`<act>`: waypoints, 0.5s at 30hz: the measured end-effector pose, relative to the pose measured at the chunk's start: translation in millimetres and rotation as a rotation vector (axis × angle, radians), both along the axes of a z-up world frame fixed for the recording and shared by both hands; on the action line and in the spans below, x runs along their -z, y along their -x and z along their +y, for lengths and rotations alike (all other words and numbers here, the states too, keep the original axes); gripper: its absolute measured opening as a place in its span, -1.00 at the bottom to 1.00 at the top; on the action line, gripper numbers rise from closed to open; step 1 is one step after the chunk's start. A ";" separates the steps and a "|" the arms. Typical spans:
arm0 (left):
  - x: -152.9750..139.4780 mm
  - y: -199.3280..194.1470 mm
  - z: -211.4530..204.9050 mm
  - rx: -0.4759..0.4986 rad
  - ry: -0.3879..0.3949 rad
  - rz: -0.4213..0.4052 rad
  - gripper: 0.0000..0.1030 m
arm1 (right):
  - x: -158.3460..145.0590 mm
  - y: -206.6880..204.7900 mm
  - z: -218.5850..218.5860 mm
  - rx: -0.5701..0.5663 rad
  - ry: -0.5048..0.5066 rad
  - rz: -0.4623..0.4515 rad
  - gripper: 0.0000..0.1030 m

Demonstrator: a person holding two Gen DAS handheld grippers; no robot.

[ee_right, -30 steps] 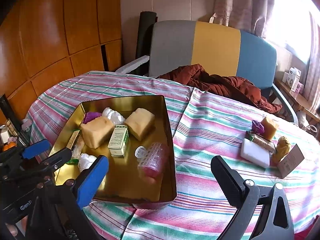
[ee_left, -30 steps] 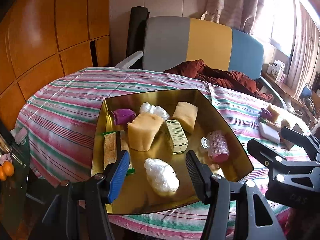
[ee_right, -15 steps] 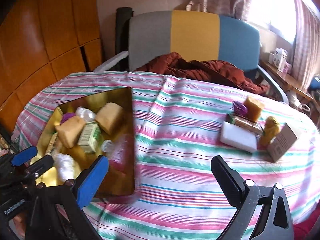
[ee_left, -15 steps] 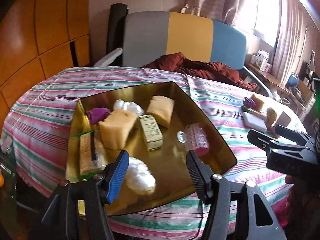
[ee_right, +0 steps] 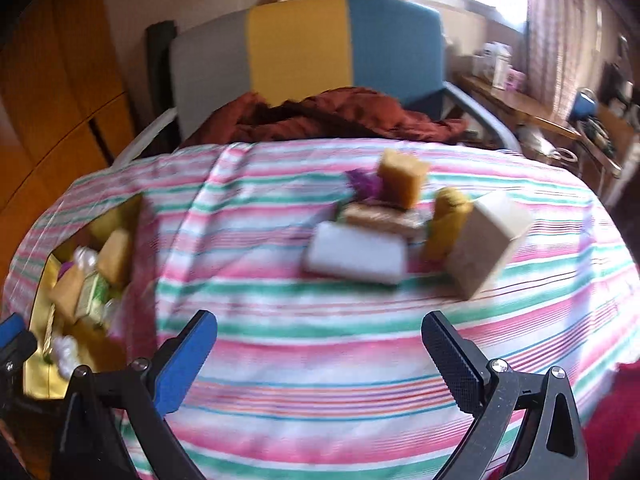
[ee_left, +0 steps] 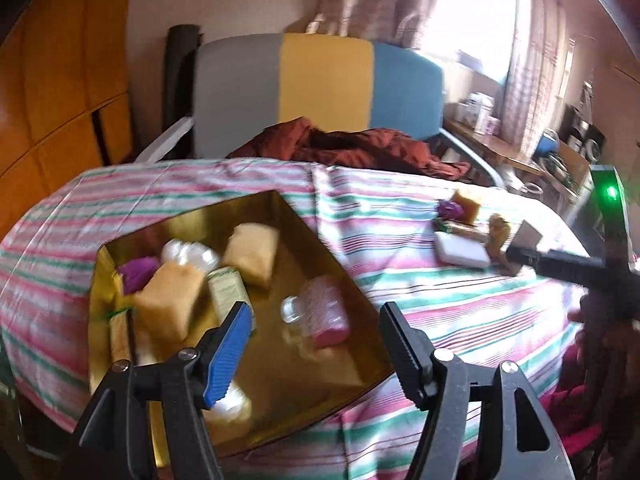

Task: Organize objects
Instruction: 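Move both grippers from the tray back to the remaining items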

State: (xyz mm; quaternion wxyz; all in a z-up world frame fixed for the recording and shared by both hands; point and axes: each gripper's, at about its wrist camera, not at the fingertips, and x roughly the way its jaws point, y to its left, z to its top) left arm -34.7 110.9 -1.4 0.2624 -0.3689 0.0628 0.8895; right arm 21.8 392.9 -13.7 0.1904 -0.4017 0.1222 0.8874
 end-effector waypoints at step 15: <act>0.1 4.8 132.6 0.291 0.089 -0.040 0.52 | -24.5 -22.9 143.7 0.284 -0.037 0.225 0.99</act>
